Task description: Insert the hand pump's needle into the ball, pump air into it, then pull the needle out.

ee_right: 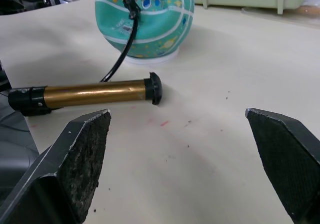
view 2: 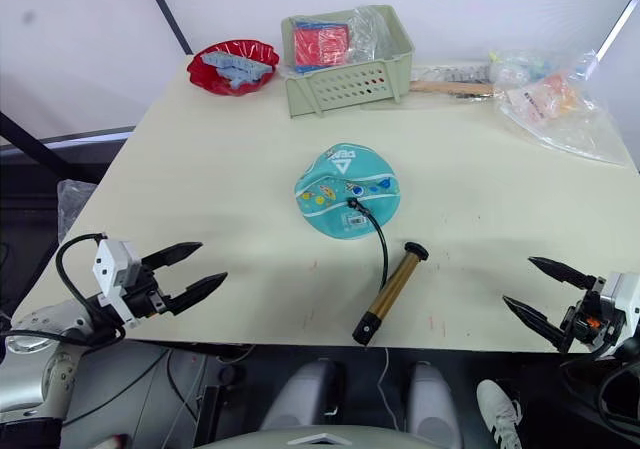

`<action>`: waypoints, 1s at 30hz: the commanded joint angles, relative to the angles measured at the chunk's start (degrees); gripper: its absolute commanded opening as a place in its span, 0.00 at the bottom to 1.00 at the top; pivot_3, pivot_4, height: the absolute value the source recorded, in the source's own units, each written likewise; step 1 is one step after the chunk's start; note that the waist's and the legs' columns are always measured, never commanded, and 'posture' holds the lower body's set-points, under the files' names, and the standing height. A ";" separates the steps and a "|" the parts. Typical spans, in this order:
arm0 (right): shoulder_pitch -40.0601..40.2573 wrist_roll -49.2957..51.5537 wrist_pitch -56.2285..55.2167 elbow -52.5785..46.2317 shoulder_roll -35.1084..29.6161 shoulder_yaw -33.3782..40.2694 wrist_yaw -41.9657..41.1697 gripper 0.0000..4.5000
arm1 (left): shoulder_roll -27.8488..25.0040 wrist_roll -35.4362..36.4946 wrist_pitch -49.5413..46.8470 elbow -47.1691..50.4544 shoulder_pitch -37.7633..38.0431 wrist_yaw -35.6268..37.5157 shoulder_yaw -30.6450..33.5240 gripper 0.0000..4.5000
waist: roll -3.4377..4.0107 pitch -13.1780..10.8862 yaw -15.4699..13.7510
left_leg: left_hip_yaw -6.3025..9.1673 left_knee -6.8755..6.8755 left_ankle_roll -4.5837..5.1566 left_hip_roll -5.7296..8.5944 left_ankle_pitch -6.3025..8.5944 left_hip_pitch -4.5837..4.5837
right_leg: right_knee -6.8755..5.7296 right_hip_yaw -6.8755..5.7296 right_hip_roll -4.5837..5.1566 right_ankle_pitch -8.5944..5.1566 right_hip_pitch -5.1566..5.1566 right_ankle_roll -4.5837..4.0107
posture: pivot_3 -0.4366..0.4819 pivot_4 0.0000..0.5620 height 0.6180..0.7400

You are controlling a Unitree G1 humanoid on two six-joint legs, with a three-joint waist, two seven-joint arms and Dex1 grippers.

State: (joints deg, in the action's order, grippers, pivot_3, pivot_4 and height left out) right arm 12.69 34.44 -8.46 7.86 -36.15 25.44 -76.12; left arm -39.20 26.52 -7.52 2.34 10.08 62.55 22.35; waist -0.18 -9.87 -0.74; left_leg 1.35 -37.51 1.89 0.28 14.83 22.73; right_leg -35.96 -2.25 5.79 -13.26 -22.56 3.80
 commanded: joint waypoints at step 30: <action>-0.01 3.80 2.03 -3.02 -2.89 0.86 -6.29 1.00 | -0.83 -0.99 -4.60 13.30 3.82 -4.51 -7.22 0.99 | 0.00 0.01 -0.04 | -0.11 -0.08 0.00 -0.12 0.00 -0.09 | -0.11 0.13 -0.12 0.08 0.01 -0.11 | 0.48 0.27 0.98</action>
State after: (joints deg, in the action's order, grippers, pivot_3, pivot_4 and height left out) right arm 12.33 36.71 -6.79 7.10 -38.04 25.56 -81.19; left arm -39.65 25.72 -11.05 12.23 14.11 59.14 15.83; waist -0.18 -9.86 -0.78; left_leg 1.23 -37.63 1.88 0.14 14.82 22.63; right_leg -36.09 -2.10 5.66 -13.17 -22.55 3.68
